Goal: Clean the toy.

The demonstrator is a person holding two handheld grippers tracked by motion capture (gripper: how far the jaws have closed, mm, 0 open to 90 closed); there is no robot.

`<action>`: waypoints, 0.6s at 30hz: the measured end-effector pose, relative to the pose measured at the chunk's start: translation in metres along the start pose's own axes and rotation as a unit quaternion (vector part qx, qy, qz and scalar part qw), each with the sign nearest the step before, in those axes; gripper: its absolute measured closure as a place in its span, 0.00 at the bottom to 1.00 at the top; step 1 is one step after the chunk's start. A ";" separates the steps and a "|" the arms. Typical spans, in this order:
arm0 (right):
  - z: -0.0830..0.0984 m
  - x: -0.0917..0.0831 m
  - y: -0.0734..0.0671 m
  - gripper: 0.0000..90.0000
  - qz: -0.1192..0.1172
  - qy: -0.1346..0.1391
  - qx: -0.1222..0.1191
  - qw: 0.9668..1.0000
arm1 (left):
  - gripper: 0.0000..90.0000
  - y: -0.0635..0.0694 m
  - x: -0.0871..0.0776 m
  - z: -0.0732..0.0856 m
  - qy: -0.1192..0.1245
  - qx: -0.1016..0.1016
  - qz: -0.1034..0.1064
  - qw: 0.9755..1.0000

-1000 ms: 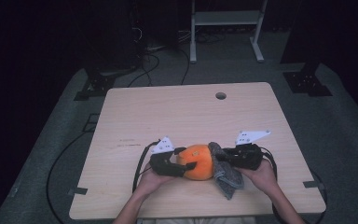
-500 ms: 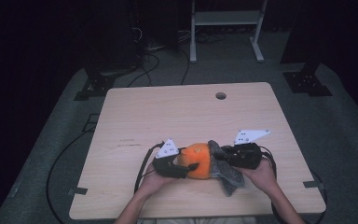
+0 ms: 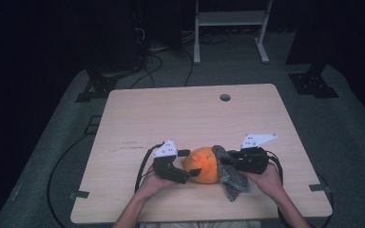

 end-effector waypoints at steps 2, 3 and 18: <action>-0.001 0.000 -0.002 0.84 0.001 -0.002 -0.004 1.000 | 0.15 0.001 0.003 0.002 -0.001 -0.001 0.008 1.000; -0.001 0.000 -0.003 0.84 0.004 -0.003 -0.008 1.000 | 0.19 0.003 0.004 0.002 -0.001 0.008 0.003 1.000; 0.001 -0.001 0.003 0.84 -0.009 0.016 0.012 1.000 | 0.39 0.006 0.004 0.000 0.000 0.013 -0.012 1.000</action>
Point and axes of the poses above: each handheld gripper's, and its own axes: x roughly forward along the jaws, z roughly out of its underside, y roughly to its right, the point moved 10 cm from there along x, roughly forward along the jaws, and after that the axes turned 13 degrees about -y, right-handed, at the moved point
